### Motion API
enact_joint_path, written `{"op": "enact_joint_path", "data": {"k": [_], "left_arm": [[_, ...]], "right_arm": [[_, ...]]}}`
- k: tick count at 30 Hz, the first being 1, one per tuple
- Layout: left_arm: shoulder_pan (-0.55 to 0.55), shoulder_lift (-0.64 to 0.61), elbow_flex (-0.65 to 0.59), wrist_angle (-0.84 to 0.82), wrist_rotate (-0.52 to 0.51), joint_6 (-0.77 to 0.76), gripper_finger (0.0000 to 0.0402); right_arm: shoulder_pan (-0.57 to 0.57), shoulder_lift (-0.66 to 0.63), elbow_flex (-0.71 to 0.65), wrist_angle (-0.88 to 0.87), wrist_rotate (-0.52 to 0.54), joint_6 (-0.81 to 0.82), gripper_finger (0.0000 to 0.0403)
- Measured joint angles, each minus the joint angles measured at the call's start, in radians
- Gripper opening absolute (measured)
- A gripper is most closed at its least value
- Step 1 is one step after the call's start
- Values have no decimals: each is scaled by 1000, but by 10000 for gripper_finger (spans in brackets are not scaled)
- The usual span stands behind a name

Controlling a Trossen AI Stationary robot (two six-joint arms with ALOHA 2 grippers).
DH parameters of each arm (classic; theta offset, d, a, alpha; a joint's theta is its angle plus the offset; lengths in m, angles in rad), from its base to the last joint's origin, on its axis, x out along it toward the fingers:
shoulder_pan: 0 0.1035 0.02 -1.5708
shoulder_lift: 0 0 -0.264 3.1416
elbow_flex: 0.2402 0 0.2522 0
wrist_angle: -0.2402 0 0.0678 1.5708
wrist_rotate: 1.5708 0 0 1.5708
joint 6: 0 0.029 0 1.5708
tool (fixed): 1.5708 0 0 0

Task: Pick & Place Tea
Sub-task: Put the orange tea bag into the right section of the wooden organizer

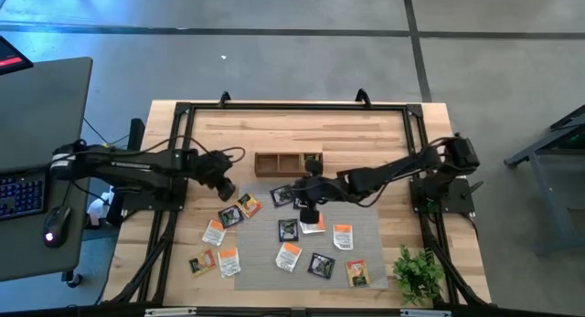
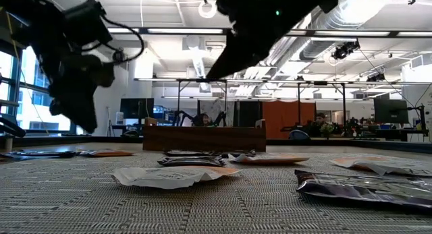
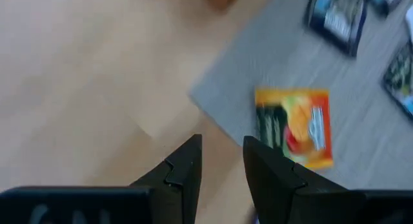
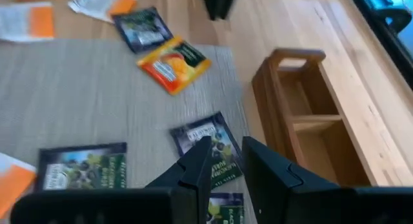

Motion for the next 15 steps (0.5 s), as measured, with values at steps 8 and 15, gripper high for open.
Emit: {"op": "enact_joint_path", "data": {"k": [8,15], "left_arm": [[0,85,-1,30,137,-88,112],[-38,85,-1,41,147,-152,112]], "right_arm": [[-24,11,0,26,-1,0,83],[-24,11,0,26,-1,0,83]]}}
